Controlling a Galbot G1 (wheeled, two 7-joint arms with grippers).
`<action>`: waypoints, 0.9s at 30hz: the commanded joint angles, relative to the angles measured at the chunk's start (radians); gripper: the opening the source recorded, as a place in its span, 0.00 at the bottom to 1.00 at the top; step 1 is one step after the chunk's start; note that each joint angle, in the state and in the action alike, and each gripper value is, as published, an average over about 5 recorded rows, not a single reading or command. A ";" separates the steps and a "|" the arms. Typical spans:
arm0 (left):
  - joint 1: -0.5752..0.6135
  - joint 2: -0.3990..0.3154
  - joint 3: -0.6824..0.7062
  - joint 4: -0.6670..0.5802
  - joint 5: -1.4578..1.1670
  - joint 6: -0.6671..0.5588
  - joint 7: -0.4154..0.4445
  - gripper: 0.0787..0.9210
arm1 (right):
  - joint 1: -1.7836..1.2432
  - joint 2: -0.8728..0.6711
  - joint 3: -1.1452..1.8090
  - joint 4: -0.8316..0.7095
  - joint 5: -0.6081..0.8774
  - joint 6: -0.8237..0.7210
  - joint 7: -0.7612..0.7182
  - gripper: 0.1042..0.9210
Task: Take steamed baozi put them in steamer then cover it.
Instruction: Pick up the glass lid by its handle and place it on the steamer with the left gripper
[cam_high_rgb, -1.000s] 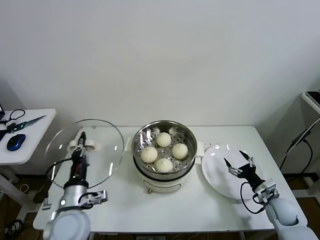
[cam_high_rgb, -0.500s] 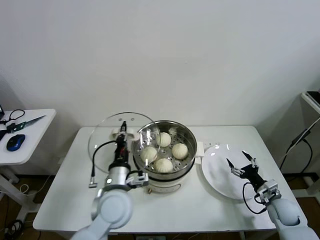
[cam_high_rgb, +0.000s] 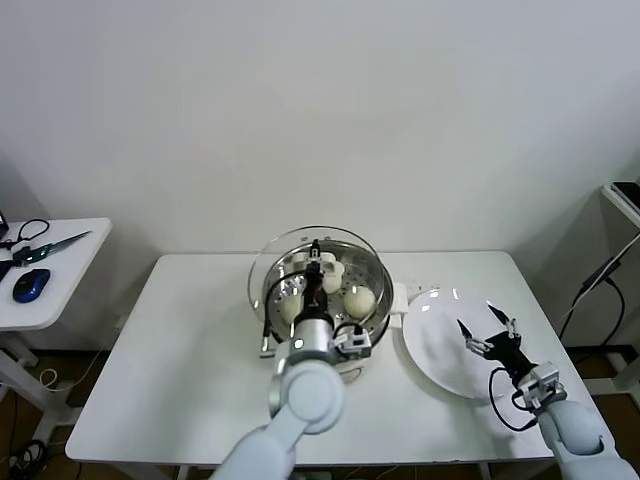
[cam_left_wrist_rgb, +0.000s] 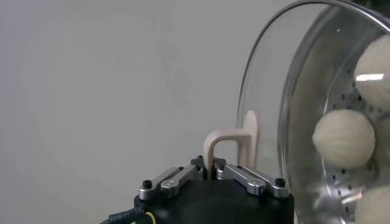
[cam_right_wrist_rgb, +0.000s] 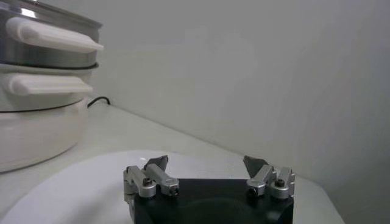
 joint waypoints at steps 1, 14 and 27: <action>-0.046 -0.120 0.026 0.156 0.043 0.048 0.011 0.09 | 0.000 0.003 0.006 -0.005 -0.007 0.004 -0.003 0.88; -0.026 -0.108 -0.011 0.188 0.052 0.048 -0.005 0.09 | 0.010 0.007 -0.003 -0.012 -0.011 0.007 -0.007 0.88; -0.026 -0.130 -0.029 0.216 0.030 0.048 -0.036 0.09 | 0.009 0.013 -0.001 -0.016 -0.021 0.013 -0.015 0.88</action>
